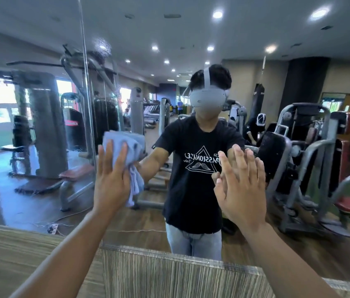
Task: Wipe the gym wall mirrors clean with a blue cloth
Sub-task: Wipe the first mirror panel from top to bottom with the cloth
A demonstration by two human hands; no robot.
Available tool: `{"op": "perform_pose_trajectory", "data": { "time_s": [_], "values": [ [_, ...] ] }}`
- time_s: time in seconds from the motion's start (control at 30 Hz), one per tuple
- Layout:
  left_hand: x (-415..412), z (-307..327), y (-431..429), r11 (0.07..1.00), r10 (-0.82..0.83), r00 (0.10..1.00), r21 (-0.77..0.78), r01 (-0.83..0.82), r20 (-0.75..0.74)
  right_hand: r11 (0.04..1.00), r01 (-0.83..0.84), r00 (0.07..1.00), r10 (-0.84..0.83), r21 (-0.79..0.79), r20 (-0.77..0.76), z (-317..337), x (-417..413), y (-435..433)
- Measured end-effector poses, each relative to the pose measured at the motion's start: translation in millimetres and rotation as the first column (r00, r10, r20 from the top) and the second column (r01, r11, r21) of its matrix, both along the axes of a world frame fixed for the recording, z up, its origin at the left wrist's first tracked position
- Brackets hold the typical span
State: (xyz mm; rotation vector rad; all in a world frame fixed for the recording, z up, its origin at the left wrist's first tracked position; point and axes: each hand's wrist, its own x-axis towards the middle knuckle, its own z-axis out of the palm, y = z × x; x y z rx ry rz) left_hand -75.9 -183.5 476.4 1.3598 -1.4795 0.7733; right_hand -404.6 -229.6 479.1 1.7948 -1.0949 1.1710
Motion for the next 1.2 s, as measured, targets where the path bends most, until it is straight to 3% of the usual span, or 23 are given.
{"op": "perform_pose_trajectory", "data": {
  "time_s": [0.1, 0.23, 0.33, 0.43, 0.5, 0.57, 0.63, 0.7, 0.83, 0.97, 1.03, 1.1, 1.2],
  "values": [
    [-8.1, 62.4, -7.2, 0.996, -0.041, 0.95, -0.087, 0.015, -0.309, 1.0, 0.007, 1.0, -0.008, -0.03, -0.006, 12.8, -2.2, 3.2],
    [-30.8, 147.1, -13.9, 0.984, -0.049, 0.878, -0.174, -0.039, -0.476, 0.997, 0.018, 1.0, -0.018, -0.081, 0.008, 39.4, -8.0, 2.2],
    [-48.6, 170.3, -18.7, 0.974, -0.004, 0.937, -0.212, -0.075, -0.348, 0.995, 0.034, 0.999, -0.034, -0.094, 0.003, 59.2, -9.4, -4.6],
    [-63.4, 138.1, -25.0, 0.98, 0.01, 0.999, -0.199, -0.003, 0.034, 0.996, 0.037, 0.999, -0.035, -0.078, 0.016, 68.3, -5.1, -13.5],
    [-64.6, 92.8, -27.4, 0.99, -0.025, 0.954, -0.126, 0.066, 0.3, 0.996, 0.04, 0.999, -0.038, -0.075, 0.026, 67.0, -1.9, -18.9],
    [-48.2, 50.0, -22.7, 0.991, -0.016, 0.887, -0.108, 0.074, 0.461, 0.996, 0.039, 0.999, -0.037, -0.076, 0.03, 64.3, -1.1, -22.7],
    [-21.9, 27.5, -12.9, 0.991, 0.021, 0.881, -0.126, 0.044, 0.472, 0.996, 0.037, 0.999, -0.034, -0.082, 0.028, 62.9, -1.6, -25.3],
    [2.7, 27.7, -5.3, 0.994, 0.019, 0.944, -0.11, 0.019, 0.329, 0.996, 0.039, 0.999, -0.037, -0.085, 0.02, 62.3, -1.4, -26.7],
    [7.6, 81.4, -7.1, 0.997, -0.026, 0.998, -0.067, 0.022, -0.052, 0.995, 0.053, 0.999, -0.052, -0.083, 0.013, 61.5, 1.1, -28.1],
    [-29.8, 145.6, -17.1, 0.987, -0.008, 0.983, -0.156, -0.021, -0.186, 0.996, 0.039, 0.999, -0.038, -0.084, 0.018, 62.1, 1.0, -26.0],
    [-52.8, 160.1, -21.3, 0.984, 0.014, 0.994, -0.178, -0.033, -0.109, 0.995, 0.032, 0.999, -0.03, -0.09, 0.026, 62.9, 0.9, -25.3],
    [-72.8, 160.4, -27.4, 0.979, 0.03, 0.994, -0.201, -0.009, 0.104, 0.996, 0.018, 0.999, -0.015, -0.09, 0.033, 63.6, 0.4, -24.3],
    [-92.3, 125.2, -38.6, 0.982, -0.021, 0.902, -0.158, 0.098, 0.431, 0.996, 0.011, 1.0, -0.009, -0.09, 0.025, 65.0, -4.9, -22.1]
  ]
}}
